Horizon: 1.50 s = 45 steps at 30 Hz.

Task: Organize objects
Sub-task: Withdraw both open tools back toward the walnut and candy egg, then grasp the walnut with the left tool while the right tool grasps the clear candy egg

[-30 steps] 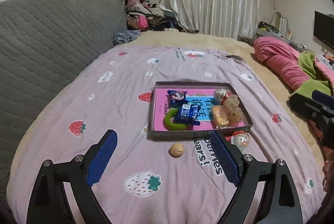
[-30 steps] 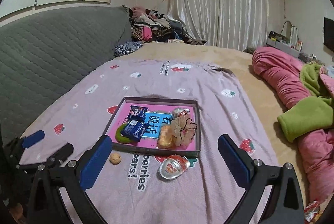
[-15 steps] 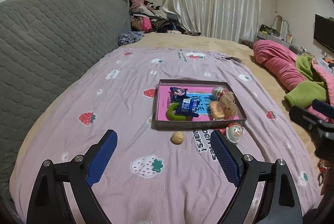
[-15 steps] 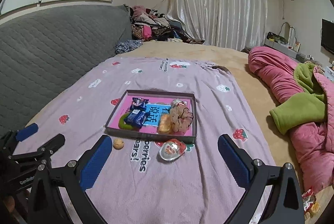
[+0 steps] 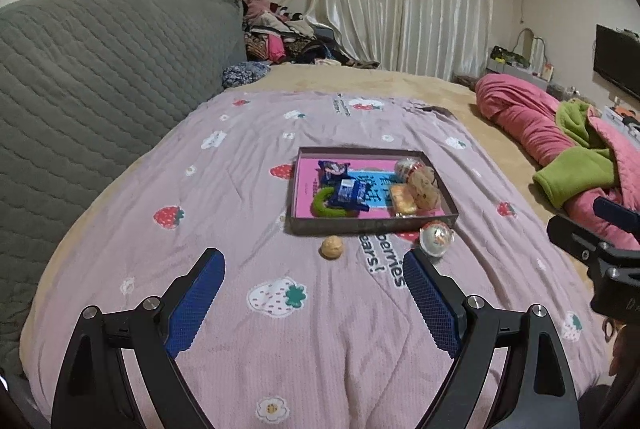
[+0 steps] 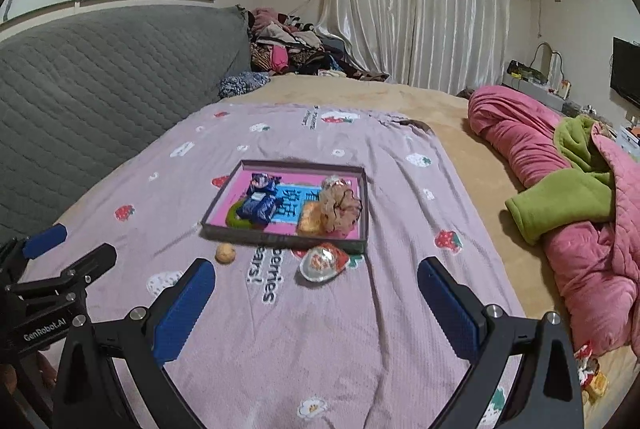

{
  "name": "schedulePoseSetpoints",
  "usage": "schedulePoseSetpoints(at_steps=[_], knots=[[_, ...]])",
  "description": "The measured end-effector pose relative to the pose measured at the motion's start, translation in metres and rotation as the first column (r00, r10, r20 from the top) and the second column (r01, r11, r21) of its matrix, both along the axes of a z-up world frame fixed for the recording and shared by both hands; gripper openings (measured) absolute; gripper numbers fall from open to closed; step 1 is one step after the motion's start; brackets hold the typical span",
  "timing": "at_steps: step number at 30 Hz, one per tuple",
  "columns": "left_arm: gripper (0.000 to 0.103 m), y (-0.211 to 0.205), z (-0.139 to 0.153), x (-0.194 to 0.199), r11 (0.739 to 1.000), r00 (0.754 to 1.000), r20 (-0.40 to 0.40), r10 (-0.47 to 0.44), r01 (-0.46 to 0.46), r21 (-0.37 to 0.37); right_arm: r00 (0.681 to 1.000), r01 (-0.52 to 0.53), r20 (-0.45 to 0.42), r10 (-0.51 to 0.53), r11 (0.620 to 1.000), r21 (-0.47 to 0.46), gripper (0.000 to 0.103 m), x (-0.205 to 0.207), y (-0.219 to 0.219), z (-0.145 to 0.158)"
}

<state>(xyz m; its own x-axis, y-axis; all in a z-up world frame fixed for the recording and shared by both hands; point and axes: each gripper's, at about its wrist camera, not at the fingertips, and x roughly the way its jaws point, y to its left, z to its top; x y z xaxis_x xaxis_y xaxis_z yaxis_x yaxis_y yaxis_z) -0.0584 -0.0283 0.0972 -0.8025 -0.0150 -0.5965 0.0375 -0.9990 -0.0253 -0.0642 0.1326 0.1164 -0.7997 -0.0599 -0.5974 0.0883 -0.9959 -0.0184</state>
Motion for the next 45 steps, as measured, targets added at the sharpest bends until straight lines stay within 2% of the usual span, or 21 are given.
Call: schedulePoseSetpoints(at_steps=[9,16,24,36,45], knots=[[0.091,0.008,-0.03,0.002,1.0,0.999,0.048,-0.008,0.009,-0.016,0.999,-0.002,0.047,0.002,1.0,-0.001,0.102,0.007,0.004,-0.035],[0.091,0.017,-0.063,-0.014,0.999,0.995,0.095,-0.031,0.033,-0.023,0.997,0.01,0.072,-0.009,1.0,-0.003,0.102,-0.004,0.008,-0.062],[0.091,0.021,-0.104,-0.06,0.998,0.985,0.163,-0.057,0.058,-0.004,0.991,0.014,0.133,-0.014,1.0,-0.001,0.102,-0.041,0.006,-0.1],[0.091,0.007,-0.159,-0.156,0.999,0.97,0.237,-0.044,0.04,0.022,0.981,0.057,0.187,-0.053,0.998,-0.018,0.102,-0.12,0.0,-0.15],[0.091,0.003,-0.182,-0.202,0.997,0.965,0.255,-0.066,0.052,0.062,0.975,0.084,0.205,-0.079,0.996,-0.011,0.102,-0.158,-0.002,-0.177]])
